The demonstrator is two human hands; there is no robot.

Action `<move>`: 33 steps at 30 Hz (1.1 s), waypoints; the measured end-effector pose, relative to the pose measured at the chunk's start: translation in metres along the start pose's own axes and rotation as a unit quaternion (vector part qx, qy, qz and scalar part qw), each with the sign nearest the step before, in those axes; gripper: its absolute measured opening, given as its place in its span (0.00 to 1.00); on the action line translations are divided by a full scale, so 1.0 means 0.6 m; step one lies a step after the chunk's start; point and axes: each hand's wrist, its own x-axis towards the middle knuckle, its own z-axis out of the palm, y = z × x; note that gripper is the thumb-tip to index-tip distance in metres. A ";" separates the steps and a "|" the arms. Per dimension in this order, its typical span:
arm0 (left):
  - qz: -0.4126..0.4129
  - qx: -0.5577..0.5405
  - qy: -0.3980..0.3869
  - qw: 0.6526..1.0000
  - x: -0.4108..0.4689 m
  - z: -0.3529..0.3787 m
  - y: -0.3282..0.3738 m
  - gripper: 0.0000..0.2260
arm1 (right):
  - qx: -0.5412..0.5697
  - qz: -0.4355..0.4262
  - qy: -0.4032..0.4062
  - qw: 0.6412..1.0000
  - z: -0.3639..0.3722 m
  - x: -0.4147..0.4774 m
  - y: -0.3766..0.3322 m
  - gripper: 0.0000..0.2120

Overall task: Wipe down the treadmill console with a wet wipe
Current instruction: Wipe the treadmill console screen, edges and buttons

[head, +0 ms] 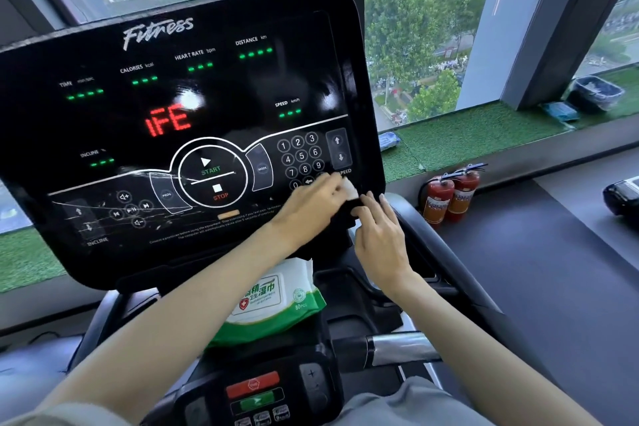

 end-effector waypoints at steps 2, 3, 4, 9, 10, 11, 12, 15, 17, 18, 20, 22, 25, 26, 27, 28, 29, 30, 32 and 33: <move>-0.134 -0.037 0.077 0.987 0.003 -0.003 -0.014 0.17 | -0.014 -0.001 0.013 1.000 0.000 0.000 0.000 0.16; -0.171 -0.043 0.100 0.979 0.003 -0.002 -0.017 0.17 | -0.022 -0.001 0.014 1.000 0.000 0.000 -0.001 0.17; -0.166 -0.034 0.091 0.981 0.001 -0.003 -0.015 0.18 | -0.027 -0.001 0.012 1.000 0.001 0.000 -0.003 0.17; -0.033 0.040 0.029 0.998 -0.016 -0.009 -0.032 0.18 | -0.049 -0.003 0.016 0.999 0.001 -0.001 -0.008 0.19; -0.104 0.018 0.079 0.991 -0.014 -0.012 -0.042 0.16 | -0.053 -0.003 0.016 0.998 0.001 0.000 -0.009 0.18; -0.168 -0.014 0.131 0.977 -0.014 -0.015 -0.047 0.15 | -0.057 -0.003 0.013 0.998 0.002 0.000 -0.009 0.18; -0.194 -0.025 0.164 0.967 -0.016 -0.015 -0.046 0.15 | -0.062 -0.003 0.006 0.998 0.004 -0.001 -0.009 0.19; -0.029 0.020 0.061 0.998 -0.035 -0.001 -0.029 0.20 | -0.075 -0.001 -0.029 0.997 0.008 -0.008 -0.019 0.24; 0.026 0.050 0.042 0.998 -0.045 -0.009 -0.040 0.20 | -0.081 0.008 -0.043 0.996 0.007 -0.011 -0.029 0.24; -0.026 0.042 0.077 0.996 -0.044 -0.013 -0.053 0.19 | -0.085 0.010 -0.048 0.995 0.006 -0.012 -0.034 0.24; -0.180 -0.022 0.184 0.966 -0.041 -0.024 -0.070 0.13 | -0.094 0.004 -0.056 0.994 0.005 -0.011 -0.040 0.25; -0.179 -0.016 0.186 0.966 -0.044 -0.024 -0.067 0.13 | -0.096 -0.021 -0.061 0.993 0.007 -0.008 -0.043 0.26; 0.024 0.049 0.022 0.998 -0.070 -0.017 -0.052 0.19 | -0.081 -0.044 -0.062 0.994 0.012 -0.005 -0.048 0.24; 0.016 0.062 0.025 0.998 -0.073 -0.023 -0.058 0.19 | -0.077 -0.046 -0.061 0.994 0.013 -0.004 -0.049 0.24; -0.043 0.054 0.062 0.996 -0.072 -0.023 -0.068 0.16 | -0.074 -0.048 -0.063 0.994 0.014 -0.005 -0.050 0.24; -0.137 0.014 0.123 0.983 -0.069 -0.028 -0.074 0.14 | -0.074 -0.050 -0.066 0.994 0.015 -0.007 -0.050 0.24; -0.207 -0.023 0.179 0.962 -0.068 -0.030 -0.077 0.12 | -0.076 -0.052 -0.071 0.993 0.015 -0.009 -0.051 0.25; -0.224 -0.029 0.206 0.952 -0.067 -0.029 -0.074 0.12 | -0.080 -0.055 -0.075 0.992 0.015 -0.011 -0.051 0.25; -0.125 0.002 0.124 0.984 -0.072 -0.018 -0.057 0.17 | -0.083 -0.063 -0.083 0.991 0.015 -0.010 -0.053 0.26; -0.047 0.028 0.055 0.997 -0.083 -0.012 -0.048 0.19 | -0.082 -0.065 -0.086 0.991 0.015 -0.009 -0.054 0.26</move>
